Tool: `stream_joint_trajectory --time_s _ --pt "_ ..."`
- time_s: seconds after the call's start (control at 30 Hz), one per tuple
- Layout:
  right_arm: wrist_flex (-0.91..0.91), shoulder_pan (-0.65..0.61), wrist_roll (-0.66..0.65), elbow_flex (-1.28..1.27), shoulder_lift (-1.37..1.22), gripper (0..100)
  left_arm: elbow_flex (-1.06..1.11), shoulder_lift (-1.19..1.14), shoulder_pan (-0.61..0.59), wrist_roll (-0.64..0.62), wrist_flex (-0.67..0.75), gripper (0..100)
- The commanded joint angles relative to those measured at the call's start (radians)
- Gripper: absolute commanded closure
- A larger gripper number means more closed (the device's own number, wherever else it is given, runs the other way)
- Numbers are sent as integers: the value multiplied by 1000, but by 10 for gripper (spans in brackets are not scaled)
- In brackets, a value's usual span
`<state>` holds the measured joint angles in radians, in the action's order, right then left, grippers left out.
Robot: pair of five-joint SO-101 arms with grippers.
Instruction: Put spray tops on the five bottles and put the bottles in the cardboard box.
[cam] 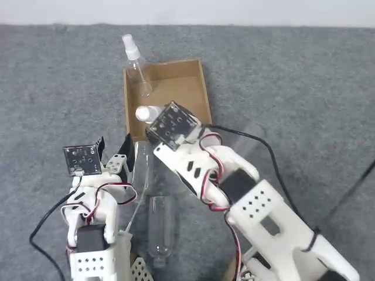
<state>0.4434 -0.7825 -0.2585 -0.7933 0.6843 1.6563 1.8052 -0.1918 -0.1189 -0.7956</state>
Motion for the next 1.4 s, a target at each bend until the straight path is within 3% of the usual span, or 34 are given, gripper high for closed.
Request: stream_joint_trajectory --time_s 0.0,0.43,0.5,0.63,0.83,1.37 --pt "-5 15 -11 104 -51 908 -8 20 -6 5 32 786" --pt "-7 16 -6 270 -283 908 -7 20 -104 2 74 790" --pt "-8 27 43 296 -311 907 -7 20 -104 2 74 790" --pt "-107 77 180 330 -367 904 -7 20 -104 2 74 790" --pt "-268 131 186 333 -467 903 -7 20 -104 2 75 790" --pt "-576 128 189 334 -676 903 -1 20 -98 2 78 786"
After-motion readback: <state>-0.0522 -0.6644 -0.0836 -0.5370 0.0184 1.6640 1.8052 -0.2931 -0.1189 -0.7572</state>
